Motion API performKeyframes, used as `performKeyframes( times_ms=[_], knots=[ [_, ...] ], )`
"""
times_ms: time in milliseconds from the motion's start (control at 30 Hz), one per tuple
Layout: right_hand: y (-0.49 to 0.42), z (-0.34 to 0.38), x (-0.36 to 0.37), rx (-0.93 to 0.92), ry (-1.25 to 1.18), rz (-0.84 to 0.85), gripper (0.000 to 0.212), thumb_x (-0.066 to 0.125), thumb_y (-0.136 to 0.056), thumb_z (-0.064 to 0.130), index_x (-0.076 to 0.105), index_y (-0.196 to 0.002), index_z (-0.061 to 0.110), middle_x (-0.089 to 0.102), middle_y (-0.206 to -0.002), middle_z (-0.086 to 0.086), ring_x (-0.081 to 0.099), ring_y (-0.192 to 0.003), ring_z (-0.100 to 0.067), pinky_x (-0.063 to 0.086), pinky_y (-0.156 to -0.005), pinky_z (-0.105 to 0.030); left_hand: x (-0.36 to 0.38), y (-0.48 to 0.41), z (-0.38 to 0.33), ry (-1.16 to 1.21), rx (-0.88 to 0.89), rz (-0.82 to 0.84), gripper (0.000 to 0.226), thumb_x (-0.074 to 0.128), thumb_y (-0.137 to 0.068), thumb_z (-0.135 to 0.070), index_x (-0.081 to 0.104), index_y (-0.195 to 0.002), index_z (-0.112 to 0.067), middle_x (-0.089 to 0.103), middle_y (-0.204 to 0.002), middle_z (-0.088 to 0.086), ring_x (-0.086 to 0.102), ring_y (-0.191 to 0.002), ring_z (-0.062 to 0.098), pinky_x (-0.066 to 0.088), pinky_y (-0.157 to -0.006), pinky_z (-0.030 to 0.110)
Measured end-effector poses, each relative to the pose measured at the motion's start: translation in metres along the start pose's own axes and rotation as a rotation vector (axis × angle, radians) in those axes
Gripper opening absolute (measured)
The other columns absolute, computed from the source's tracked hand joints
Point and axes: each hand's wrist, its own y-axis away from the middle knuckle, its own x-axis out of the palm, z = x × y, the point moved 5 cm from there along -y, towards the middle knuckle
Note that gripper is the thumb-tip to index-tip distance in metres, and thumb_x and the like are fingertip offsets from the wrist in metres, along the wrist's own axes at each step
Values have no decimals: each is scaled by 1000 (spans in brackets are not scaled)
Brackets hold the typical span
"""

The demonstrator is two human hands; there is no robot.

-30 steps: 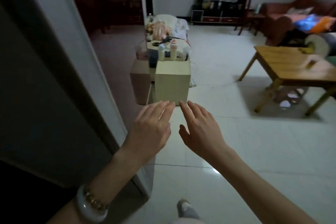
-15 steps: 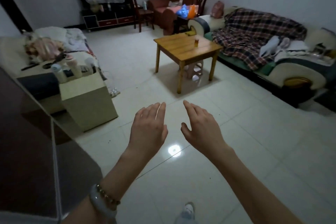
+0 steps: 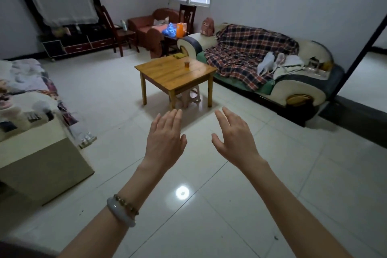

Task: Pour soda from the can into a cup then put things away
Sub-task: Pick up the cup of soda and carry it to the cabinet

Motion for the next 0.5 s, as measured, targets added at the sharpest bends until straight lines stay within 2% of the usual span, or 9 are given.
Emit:
performKeyframes(
  times_ms=[233, 500],
  knots=[
    [-40, -70, 20, 89, 1, 60, 67, 57, -88, 30, 28, -146, 11, 37, -146, -16, 35, -135, -28, 28, -110, -38, 56, -62, -22, 27, 23, 48, 64, 68, -80, -26, 44, -135, -3, 54, -133, 15, 50, -124, 29, 31, -109, 46],
    [-104, -142, 56, 113, 28, 102, 65, 52, -91, 31, 25, -147, 12, 34, -148, -14, 32, -137, -27, 24, -112, -37, 125, -145, -38, 49, 63, 61, 65, 69, -80, -26, 44, -135, -3, 54, -133, 15, 51, -124, 30, 32, -109, 47]
  ],
)
